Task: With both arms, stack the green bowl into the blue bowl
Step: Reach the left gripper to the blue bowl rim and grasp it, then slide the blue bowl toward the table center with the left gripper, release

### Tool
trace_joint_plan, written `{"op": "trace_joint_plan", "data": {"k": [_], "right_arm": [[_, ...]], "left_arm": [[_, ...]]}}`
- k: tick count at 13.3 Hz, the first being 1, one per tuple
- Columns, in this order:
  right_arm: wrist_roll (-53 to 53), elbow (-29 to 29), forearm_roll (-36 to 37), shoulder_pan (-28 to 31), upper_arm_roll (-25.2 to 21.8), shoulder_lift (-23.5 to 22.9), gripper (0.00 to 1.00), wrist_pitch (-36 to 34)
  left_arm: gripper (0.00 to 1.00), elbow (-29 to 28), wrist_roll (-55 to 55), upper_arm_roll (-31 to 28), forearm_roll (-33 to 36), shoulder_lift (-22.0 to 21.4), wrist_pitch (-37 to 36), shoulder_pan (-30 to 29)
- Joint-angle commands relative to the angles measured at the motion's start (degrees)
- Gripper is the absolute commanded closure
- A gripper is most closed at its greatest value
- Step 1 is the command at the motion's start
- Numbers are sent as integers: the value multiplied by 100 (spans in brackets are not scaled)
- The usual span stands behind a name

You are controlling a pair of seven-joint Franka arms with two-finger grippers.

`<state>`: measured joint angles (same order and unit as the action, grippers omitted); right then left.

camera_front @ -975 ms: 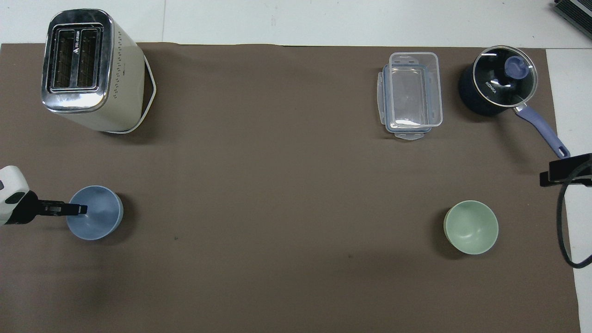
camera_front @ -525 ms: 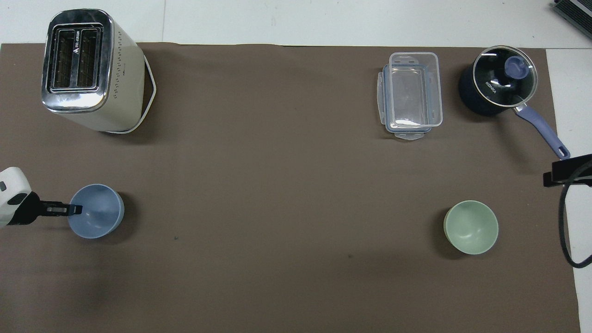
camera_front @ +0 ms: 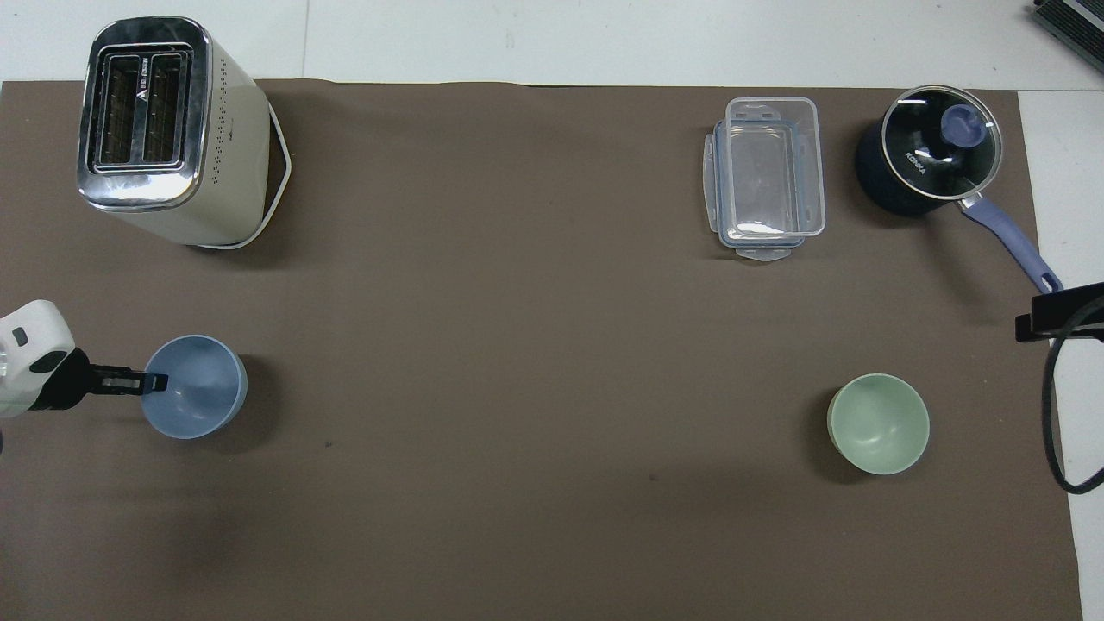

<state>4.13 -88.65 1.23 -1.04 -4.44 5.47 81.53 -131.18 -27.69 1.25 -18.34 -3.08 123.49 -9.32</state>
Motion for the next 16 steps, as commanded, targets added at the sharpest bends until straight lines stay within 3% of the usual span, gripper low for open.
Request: {"op": "trace_joint_plan", "data": {"k": [1,5,10,13,16], "right_arm": [[-176,-109,79,60,22,68,0,108],[-194,-109,79,68,22,68,0,108],[-211,-118,70,86,-4,68,0,108],[-255,-162,70,139,-21,86,0,117],[-299,-240,70,200,-22,130,0,134]], "left_arm": [[100,-48,1138,-73,-90,-263,-106,867],[100,-30,3037,-64,-73,-176,306,2439],[100,57,4543,-55,-73,184,975,3927],[100,49,4974,-55,-82,543,1746,4402],[100,14,5099,-46,-82,712,1933,4562]]}}
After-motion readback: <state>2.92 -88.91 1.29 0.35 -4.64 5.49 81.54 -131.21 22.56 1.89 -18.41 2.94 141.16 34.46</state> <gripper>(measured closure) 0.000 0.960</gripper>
